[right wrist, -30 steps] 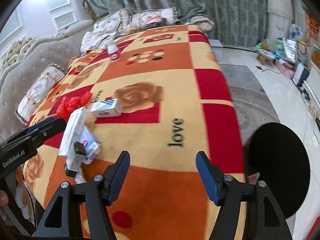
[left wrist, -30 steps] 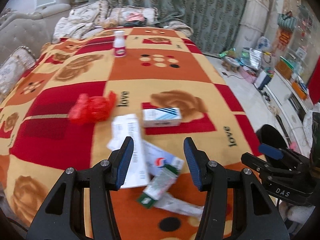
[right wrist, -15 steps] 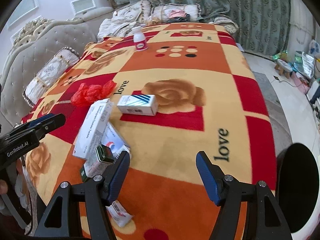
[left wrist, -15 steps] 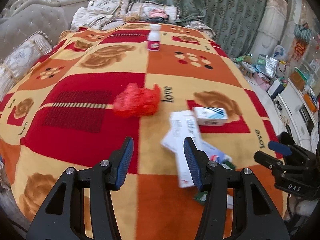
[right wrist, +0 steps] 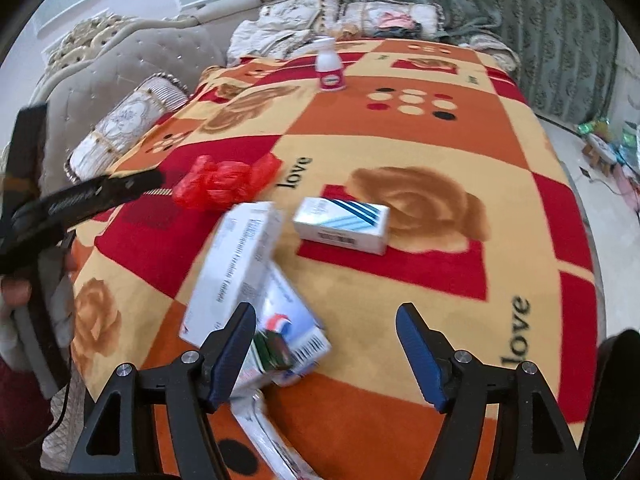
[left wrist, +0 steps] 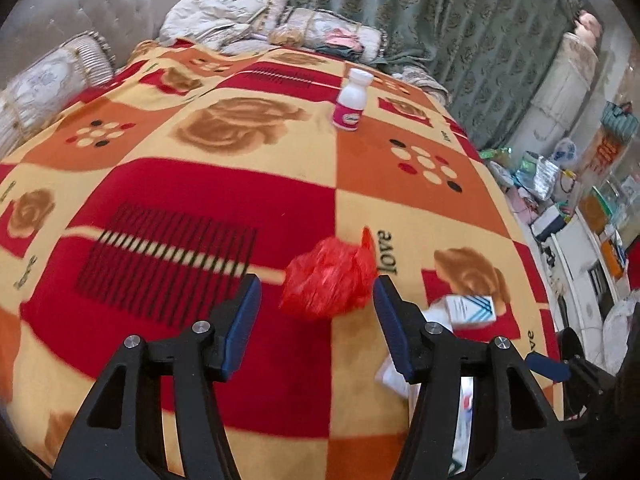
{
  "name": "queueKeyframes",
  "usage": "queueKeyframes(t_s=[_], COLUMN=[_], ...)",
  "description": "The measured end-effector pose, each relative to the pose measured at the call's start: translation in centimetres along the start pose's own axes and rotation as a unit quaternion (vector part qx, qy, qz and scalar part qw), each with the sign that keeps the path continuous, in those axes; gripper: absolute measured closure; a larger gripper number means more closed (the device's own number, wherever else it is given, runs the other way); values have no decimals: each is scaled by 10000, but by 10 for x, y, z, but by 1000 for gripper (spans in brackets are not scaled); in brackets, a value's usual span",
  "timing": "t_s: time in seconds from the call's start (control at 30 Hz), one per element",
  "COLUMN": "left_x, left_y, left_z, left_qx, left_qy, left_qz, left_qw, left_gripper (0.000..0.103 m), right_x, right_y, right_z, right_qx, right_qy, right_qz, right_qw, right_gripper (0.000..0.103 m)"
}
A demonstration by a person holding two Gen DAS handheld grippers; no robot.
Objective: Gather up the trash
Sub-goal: 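Grasp the red plastic bag with the left tool while the right tool grasps the white tablet box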
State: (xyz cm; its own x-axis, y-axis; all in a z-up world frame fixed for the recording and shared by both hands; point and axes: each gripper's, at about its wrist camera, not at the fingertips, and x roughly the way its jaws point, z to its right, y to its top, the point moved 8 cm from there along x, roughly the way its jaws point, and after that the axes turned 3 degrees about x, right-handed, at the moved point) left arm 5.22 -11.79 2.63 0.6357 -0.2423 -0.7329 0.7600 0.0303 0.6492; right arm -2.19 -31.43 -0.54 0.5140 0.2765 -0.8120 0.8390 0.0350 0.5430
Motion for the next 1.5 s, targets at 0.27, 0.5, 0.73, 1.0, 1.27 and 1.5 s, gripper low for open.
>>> queueKeyframes(t_s=[0.27,0.5,0.73,1.0,1.27,1.5], left_x=[53,46,13,-24,-51,-57], left_y=[-3,-12,-23,-29,-32,-44], left_z=[10,0,-10,-5,42,108], left_qx=[533,122,25,-114,150,567], left_qy=[221,20,68,-74,-324,-637], left_qz=[-370,-525,-387,-138,-8,-37], left_qw=[9976,9985,9992,9998,9994,9963], left_gripper=[44,87,89,90,90,90], right_x=[18,35,55,31,-21,-49], right_y=[22,21,9,16,26,4], right_z=[2,-37,-67,-66,-43,7], right_qx=[108,-110,-373,-435,-122,177], right_qy=[119,350,234,329,400,39], right_qz=[-46,-205,-260,67,519,589], right_qw=[9999,9991,9987,9985,9978,9981], right_gripper=[30,28,28,52,52,52])
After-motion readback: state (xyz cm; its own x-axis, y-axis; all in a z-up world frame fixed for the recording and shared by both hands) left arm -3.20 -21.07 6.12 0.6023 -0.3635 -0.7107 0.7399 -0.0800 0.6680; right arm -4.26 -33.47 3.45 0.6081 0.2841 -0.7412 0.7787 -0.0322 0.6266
